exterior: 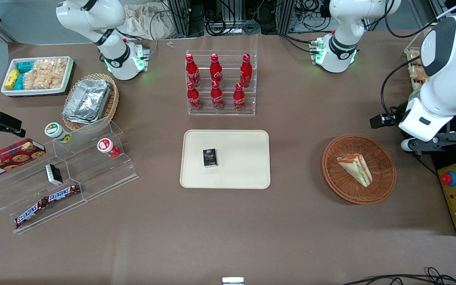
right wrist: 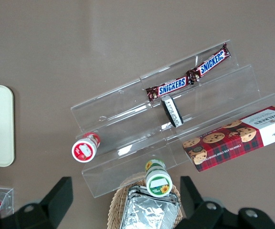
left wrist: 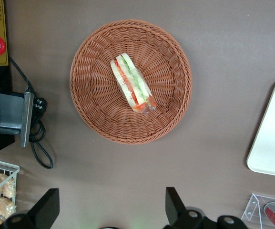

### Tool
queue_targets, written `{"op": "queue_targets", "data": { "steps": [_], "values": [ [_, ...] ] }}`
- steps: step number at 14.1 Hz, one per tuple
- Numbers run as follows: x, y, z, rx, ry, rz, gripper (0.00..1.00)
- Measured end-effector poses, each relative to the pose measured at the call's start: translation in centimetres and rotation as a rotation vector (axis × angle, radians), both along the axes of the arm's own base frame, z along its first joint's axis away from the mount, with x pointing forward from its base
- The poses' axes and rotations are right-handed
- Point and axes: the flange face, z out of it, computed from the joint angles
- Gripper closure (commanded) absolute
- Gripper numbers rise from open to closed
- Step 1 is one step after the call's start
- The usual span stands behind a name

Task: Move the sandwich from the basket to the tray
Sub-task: 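Lower the left gripper over the sandwich in the wicker basket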

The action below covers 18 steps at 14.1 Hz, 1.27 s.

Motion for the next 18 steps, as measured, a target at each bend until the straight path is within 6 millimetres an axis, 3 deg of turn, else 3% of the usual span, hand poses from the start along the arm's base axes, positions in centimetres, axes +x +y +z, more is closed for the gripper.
{"op": "queue_targets", "data": {
  "steps": [4,6,9,14,18],
  "values": [
    [0.2,0.1,-0.6,0.001,0.010,0.011,0.00],
    [0.6,0.3,-2.1,0.005,0.035,0.047,0.00],
    [1.7,0.5,-6.5,0.025,0.037,0.116,0.00],
    [2.0,0.2,-16.8,0.019,-0.075,0.252,0.01],
    [2.9,0.2,-21.6,0.010,-0.136,0.290,0.01]
  ]
}}
